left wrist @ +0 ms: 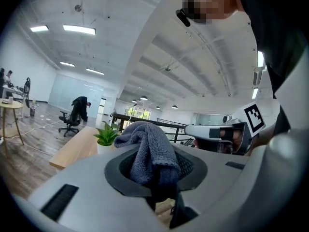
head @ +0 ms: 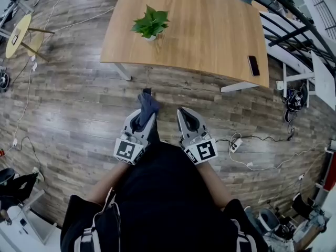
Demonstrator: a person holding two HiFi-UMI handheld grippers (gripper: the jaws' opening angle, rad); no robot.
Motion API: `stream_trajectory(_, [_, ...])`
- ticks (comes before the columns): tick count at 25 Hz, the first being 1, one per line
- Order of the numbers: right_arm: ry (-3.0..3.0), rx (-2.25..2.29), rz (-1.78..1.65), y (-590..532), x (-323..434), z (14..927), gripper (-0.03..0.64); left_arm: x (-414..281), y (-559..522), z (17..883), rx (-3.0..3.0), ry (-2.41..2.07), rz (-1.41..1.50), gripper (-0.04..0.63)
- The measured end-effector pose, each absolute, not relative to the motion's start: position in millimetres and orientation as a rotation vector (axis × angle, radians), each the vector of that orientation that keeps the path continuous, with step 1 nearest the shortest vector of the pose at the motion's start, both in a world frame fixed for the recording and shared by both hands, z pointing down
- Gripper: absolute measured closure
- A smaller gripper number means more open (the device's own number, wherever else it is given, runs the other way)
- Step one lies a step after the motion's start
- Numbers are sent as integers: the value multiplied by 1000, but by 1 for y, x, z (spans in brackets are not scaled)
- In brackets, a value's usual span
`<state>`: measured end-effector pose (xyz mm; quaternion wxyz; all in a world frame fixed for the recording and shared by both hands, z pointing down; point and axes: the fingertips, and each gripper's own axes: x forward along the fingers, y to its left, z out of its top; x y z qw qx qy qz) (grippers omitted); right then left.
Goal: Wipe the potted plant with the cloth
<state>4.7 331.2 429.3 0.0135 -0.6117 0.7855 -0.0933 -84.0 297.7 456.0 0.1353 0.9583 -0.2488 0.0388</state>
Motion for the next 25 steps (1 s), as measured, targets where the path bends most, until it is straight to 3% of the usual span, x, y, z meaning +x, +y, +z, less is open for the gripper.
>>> stream_trajectory(15, [2502,-1853,-285,136,32,441,600,-50,136,487,2903,-506,199,482])
stream_trajectory(25, [2545,-1888,-361,95,54,485,599,-61,54,553,2714,-736,268,482])
